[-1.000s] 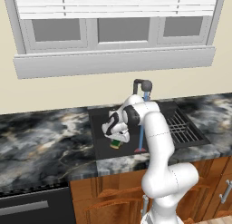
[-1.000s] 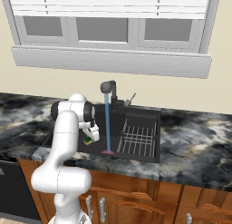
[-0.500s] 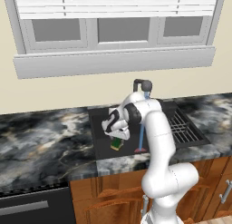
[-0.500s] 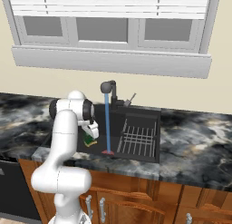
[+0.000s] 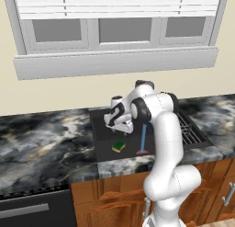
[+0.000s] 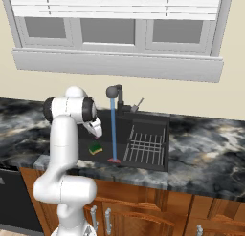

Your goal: Soak the sponge with water for a few seconds and then drop it inside the sink.

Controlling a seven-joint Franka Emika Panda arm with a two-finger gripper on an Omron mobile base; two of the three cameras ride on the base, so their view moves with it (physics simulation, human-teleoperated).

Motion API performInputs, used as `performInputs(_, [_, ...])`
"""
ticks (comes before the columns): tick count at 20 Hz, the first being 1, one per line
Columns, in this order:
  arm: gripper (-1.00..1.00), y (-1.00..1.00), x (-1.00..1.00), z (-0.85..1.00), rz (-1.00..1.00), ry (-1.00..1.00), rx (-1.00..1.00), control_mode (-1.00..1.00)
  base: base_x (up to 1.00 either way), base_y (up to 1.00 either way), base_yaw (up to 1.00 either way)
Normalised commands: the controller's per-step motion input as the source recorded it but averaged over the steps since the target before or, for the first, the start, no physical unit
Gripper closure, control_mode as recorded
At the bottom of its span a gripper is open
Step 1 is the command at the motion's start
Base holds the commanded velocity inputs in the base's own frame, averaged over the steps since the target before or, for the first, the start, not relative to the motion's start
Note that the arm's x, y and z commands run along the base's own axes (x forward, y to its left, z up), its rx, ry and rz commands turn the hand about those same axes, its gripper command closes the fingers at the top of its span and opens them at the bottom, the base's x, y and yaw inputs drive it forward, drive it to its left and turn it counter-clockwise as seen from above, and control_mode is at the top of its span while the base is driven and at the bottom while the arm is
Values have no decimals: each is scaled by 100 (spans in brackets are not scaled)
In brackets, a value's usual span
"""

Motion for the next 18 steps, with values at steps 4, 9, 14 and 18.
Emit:
performInputs(4, [-100,0,-43,59,3,-5,0,-100,0,0,0])
performInputs(9, [-100,0,-54,60,5,-9,0,-100,0,0,0])
performInputs(14, [-100,0,-50,68,6,-10,0,-100,0,0,0])
performInputs(18, [-100,0,-47,72,6,-11,1,-100,0,0,0])
